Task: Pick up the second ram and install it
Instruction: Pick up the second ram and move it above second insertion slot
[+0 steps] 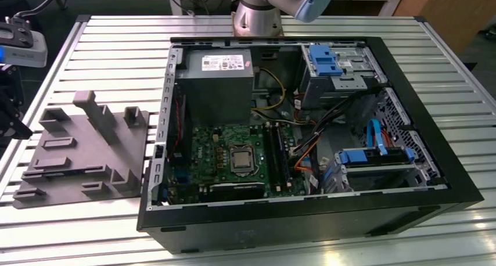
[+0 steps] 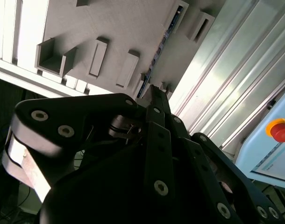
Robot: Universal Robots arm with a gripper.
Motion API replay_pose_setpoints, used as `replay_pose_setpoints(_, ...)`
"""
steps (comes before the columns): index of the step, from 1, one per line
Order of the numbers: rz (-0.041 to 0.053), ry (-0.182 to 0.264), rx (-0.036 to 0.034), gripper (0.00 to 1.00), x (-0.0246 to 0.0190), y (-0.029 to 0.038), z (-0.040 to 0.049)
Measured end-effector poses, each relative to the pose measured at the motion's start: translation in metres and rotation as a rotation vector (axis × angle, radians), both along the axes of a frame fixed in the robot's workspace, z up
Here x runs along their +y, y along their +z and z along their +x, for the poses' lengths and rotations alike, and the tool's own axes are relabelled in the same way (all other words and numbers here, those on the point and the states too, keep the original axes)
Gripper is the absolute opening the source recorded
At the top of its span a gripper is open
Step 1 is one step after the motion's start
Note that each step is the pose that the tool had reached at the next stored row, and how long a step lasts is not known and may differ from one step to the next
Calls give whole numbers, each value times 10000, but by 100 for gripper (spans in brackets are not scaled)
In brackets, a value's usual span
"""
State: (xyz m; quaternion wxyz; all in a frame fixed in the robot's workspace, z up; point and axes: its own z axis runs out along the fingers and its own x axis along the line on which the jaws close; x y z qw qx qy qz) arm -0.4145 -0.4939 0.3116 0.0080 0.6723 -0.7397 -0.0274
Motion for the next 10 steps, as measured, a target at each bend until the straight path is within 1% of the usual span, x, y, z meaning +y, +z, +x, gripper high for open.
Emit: replay_pose_setpoints(10,0,0,0,11,0,-20,0)
